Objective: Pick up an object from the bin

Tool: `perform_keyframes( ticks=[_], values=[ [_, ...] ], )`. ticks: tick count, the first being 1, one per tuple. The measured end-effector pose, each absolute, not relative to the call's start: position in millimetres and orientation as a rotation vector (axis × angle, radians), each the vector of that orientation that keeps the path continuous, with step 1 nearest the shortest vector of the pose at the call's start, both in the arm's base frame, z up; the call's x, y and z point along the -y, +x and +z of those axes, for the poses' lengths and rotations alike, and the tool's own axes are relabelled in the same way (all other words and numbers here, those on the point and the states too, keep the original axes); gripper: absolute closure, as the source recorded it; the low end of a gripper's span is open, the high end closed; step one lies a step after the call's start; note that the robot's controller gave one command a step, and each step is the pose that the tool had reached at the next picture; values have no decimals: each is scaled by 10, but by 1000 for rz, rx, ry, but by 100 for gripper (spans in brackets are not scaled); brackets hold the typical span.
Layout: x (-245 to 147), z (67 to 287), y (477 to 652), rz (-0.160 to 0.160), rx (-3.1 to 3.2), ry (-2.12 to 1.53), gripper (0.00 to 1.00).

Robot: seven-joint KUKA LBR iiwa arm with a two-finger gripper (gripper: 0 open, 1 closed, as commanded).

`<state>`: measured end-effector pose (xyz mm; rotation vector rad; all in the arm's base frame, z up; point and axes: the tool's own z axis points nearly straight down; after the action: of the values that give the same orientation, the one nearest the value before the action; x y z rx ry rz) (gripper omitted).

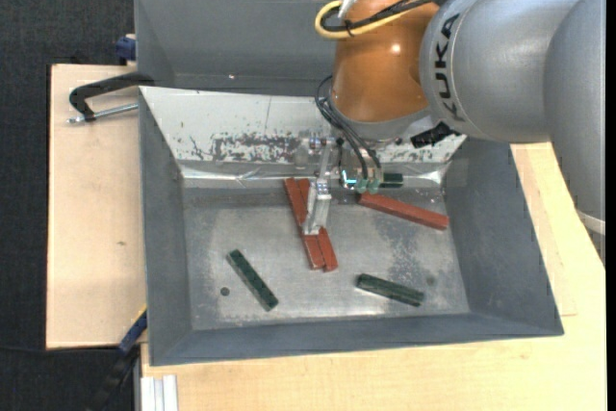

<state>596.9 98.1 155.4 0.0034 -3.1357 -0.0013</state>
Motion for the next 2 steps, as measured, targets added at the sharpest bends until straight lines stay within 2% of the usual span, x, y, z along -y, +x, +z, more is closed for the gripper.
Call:
perform_keyframes(
  ticks=[1,2],
  values=[
    [-977,1605,5988,-3,3144,1,0],
    [-805,1336,5927,-6,3151,139,0]
  ],
)
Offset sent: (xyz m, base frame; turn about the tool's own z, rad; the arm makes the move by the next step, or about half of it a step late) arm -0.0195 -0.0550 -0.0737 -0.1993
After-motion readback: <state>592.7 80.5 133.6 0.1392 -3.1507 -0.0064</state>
